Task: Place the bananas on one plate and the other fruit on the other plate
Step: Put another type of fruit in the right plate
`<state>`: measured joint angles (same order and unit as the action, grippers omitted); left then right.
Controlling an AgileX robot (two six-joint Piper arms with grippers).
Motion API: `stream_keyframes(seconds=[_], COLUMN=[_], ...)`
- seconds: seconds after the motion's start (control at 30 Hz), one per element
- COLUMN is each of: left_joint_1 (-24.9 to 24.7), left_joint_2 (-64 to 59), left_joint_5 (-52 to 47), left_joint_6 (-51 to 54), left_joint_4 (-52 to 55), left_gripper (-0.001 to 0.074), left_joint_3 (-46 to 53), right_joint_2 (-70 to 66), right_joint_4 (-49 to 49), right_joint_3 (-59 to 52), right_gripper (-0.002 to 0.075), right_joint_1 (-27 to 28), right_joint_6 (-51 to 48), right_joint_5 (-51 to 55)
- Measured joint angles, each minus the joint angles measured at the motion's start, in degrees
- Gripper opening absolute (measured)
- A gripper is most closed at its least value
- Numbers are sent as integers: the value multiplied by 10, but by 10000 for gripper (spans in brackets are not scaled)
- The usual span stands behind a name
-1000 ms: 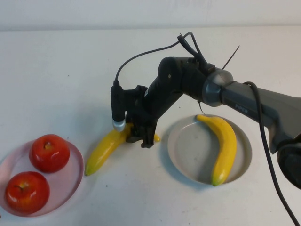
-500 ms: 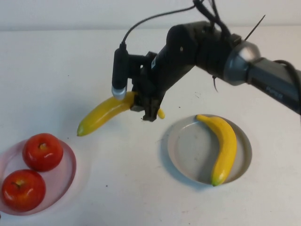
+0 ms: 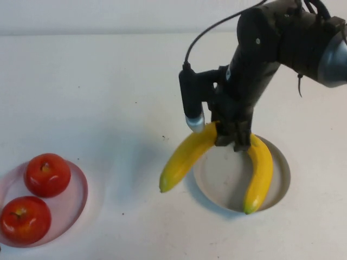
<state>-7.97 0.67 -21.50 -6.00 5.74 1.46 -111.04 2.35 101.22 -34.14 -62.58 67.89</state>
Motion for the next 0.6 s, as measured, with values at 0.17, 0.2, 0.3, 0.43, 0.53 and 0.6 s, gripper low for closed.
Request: stream_keyframes(seconds=[0.17, 0.2, 0.3, 0.43, 0.53, 0.6], left_joint_1=[0, 0, 0, 0, 0, 0], left_joint_2=[0, 0, 0, 0, 0, 0], left_joint_5=[0, 0, 0, 0, 0, 0], left_joint_6=[0, 0, 0, 0, 0, 0], left_joint_4=[0, 0, 0, 0, 0, 0], left_gripper=[3, 3, 3, 3, 3, 3], left_joint_3=[0, 0, 0, 0, 0, 0], right_joint_2=[37, 42, 48, 52, 69, 91], right_joint_4=[0, 0, 4, 9, 8, 4], right_joint_3=[-54, -60, -66, -75, -106, -144], right_gripper=[315, 315, 315, 315, 315, 315], right_joint_1=[11, 14, 15, 15, 15, 15], right_joint_6=[91, 141, 315, 593, 704, 754], right_joint_5=[19, 18, 14, 12, -7, -41])
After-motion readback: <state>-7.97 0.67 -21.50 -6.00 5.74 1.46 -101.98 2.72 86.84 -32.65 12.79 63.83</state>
